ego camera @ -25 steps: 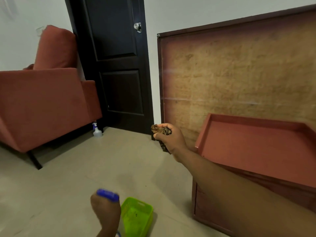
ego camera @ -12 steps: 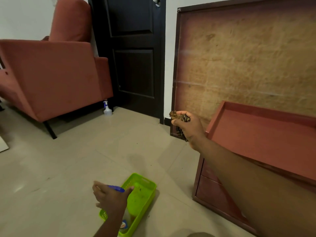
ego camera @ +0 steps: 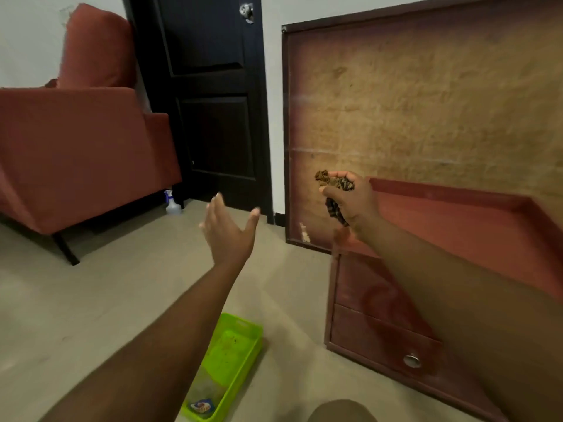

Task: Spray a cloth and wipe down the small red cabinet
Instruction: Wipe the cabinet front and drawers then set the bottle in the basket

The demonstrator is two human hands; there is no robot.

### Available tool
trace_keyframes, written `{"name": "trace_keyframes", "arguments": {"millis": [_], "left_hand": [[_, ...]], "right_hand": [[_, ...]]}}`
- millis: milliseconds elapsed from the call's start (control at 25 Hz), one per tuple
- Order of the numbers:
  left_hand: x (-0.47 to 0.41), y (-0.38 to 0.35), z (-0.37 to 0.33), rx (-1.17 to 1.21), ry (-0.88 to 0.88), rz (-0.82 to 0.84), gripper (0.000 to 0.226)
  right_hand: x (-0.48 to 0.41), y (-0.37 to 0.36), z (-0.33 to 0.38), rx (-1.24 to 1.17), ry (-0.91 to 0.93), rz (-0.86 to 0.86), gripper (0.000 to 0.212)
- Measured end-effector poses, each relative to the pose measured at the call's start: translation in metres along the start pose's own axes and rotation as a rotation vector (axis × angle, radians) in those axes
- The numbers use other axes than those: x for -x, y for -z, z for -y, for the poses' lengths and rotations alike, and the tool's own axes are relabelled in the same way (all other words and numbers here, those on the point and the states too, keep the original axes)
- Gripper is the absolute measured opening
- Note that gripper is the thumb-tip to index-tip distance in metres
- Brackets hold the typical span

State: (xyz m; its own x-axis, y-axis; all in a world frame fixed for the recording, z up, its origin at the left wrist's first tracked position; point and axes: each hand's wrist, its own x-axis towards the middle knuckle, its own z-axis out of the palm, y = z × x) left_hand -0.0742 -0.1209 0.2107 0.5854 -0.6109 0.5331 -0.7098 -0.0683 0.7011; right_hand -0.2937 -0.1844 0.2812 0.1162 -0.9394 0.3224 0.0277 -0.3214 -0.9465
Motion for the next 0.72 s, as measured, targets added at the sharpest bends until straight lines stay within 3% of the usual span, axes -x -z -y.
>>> {"name": "trace_keyframes", "arguments": {"millis": [200,360,480,560,640,720], "left_hand": [[-0.005,-0.067,-0.137,0.135,-0.371,0.207,0.081],[0.013,-0.116,-0.187,0.098,-0.51,0.373,0.079],[0.013,-0.146,-0.188,0.047,-0.489,0.406,0.067],[0.003,-0.168,-0.163,-0.113,-0.4,0.494,0.069],[-0.002,-0.191,-0.13,-0.266,-0.245,0.696,0.078],[-0.003,-0.208,-0.112,-0.28,-0.146,0.808,0.078]], "right_hand": [[0.003,0.143,0.021,0.087,0.016,-0.295,0.025],[0.028,0.239,0.03,0.154,0.032,-0.523,0.026],[0.042,0.257,0.017,0.183,0.045,-0.561,0.024],[0.057,0.244,-0.007,0.139,0.033,-0.539,0.022],[0.079,0.221,-0.049,-0.002,-0.04,-0.535,0.021],[0.112,0.192,-0.095,-0.275,-0.245,-0.615,0.021]]}}
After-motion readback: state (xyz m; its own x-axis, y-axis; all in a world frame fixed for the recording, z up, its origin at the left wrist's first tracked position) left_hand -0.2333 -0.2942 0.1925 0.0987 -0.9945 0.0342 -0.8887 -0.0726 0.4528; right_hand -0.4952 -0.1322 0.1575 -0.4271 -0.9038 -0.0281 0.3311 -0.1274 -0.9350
